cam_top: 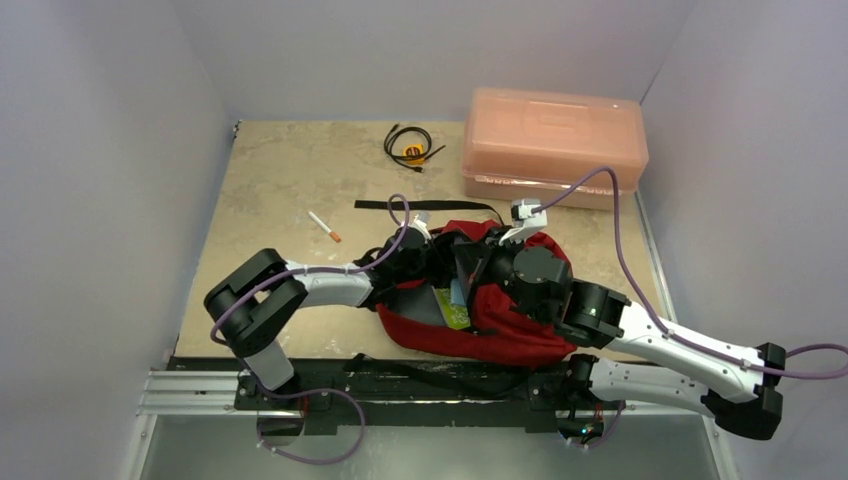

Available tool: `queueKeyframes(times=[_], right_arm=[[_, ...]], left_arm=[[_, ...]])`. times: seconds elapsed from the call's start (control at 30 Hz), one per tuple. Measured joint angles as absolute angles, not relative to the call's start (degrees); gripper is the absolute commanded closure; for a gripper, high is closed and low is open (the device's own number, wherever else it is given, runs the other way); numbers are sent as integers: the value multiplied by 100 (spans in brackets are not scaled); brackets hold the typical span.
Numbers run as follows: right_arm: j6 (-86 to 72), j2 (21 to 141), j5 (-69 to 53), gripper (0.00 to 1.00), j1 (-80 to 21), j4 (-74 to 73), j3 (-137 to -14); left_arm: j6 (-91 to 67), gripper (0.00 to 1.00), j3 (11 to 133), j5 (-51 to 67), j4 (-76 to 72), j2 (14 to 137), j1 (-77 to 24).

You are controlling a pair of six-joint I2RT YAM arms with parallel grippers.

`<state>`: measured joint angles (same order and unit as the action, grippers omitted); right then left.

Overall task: Pack the student bag
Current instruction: Place the book in the student bag.

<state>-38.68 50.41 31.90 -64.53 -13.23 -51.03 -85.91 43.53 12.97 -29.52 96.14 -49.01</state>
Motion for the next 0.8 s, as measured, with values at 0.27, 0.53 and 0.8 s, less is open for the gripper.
queueKeyframes(times=[0.27,0.53,0.8], right_arm=[[-3819,4737,3205,100,-6453,-1431,-5011],[-3697,4644,3205,100,-6453,-1479,-4917],[-3498,4648,3170,100,-6453,-1636,-4917]], left_arm=[[-8289,48,4320,1262,-2751,9411,-4987],[-7660,35,3883,1125,-2239,8547,-4995],[-6460,22,3872,451,-552,7015,-4995]])
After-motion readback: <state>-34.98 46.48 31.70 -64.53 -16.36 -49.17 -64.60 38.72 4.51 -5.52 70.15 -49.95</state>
